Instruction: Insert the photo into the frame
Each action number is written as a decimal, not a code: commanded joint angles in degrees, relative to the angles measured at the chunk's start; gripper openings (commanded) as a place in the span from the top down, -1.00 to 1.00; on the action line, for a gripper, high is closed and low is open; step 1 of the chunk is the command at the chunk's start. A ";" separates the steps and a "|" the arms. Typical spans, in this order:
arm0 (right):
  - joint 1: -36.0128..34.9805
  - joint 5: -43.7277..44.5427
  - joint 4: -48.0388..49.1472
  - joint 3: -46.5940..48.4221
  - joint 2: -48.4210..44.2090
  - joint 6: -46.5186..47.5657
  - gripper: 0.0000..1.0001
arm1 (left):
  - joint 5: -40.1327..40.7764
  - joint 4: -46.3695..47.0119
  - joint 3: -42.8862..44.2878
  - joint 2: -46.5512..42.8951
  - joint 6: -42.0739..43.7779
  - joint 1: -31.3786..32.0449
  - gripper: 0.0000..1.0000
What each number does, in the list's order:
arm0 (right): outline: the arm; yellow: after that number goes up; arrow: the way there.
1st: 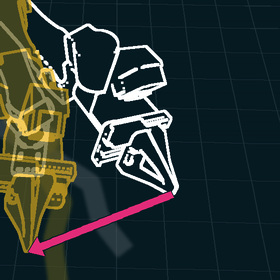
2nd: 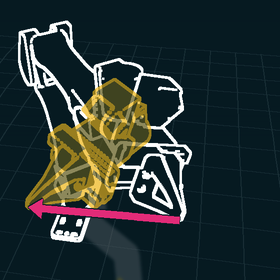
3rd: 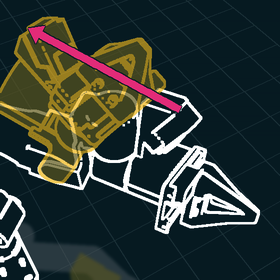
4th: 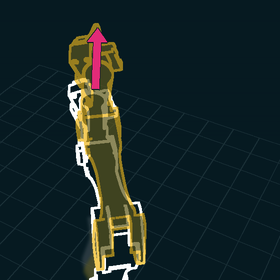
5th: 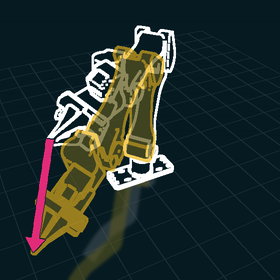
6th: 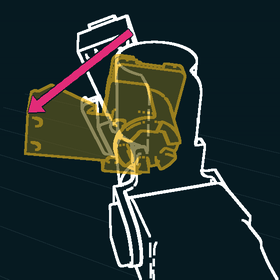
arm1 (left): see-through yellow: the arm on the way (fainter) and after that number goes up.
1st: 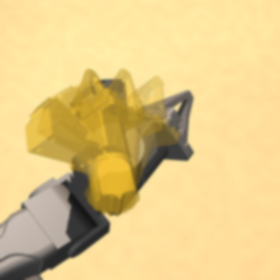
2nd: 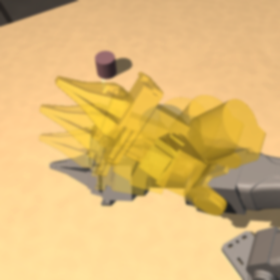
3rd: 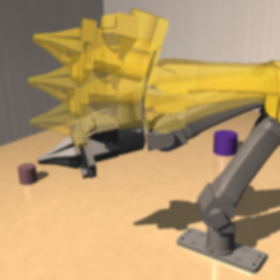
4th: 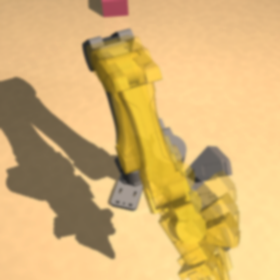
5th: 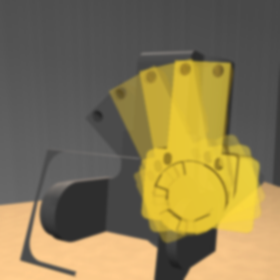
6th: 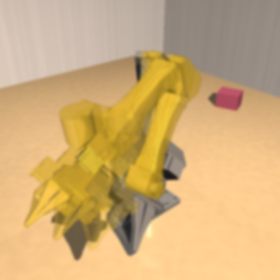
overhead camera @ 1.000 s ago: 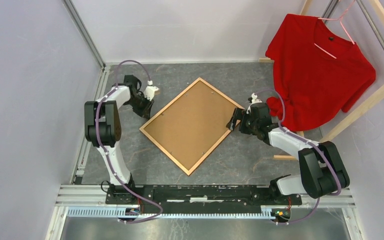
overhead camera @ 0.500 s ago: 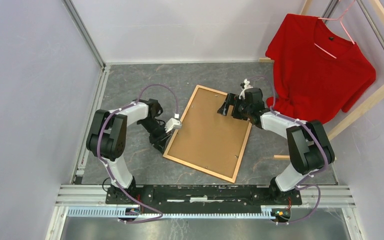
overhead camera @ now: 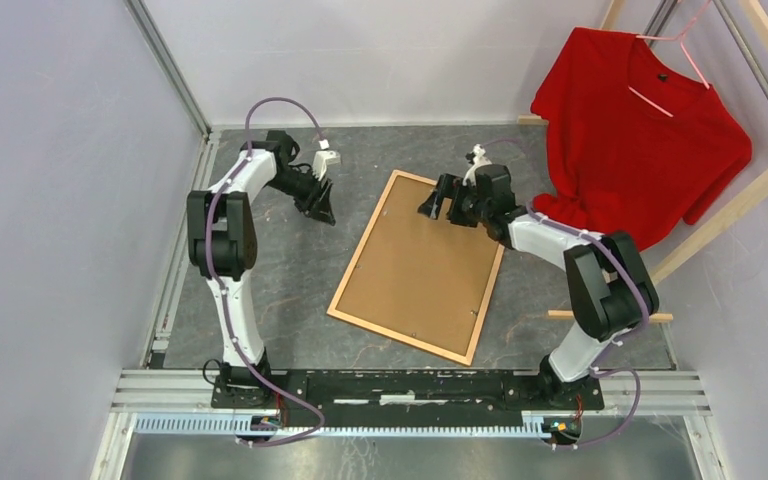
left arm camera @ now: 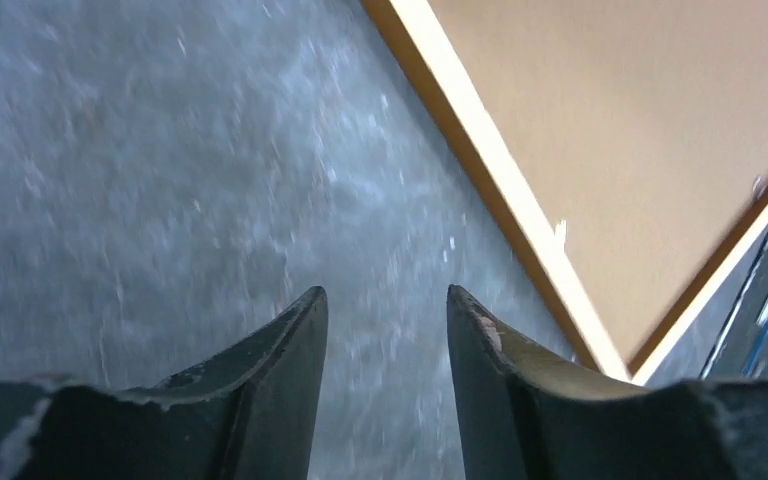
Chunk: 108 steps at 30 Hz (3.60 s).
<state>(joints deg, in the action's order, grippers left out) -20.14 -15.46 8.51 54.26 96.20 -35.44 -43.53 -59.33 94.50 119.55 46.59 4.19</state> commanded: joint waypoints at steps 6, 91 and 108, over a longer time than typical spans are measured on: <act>5.18 20.96 -6.05 -5.01 -12.39 -0.12 -0.96 | -8.36 6.23 8.38 9.86 -15.41 3.99 -0.17; -25.67 1.09 11.42 22.18 27.70 -16.06 -0.41 | -13.49 10.36 -11.85 7.53 -19.80 -4.80 0.63; -25.91 0.30 13.12 21.98 28.97 -18.10 -0.41 | -13.07 10.33 -12.49 7.10 -19.17 -4.87 0.66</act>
<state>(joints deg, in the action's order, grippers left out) -45.69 -14.48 20.58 74.89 123.61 -52.29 -59.02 -53.23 82.41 126.30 27.29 -0.84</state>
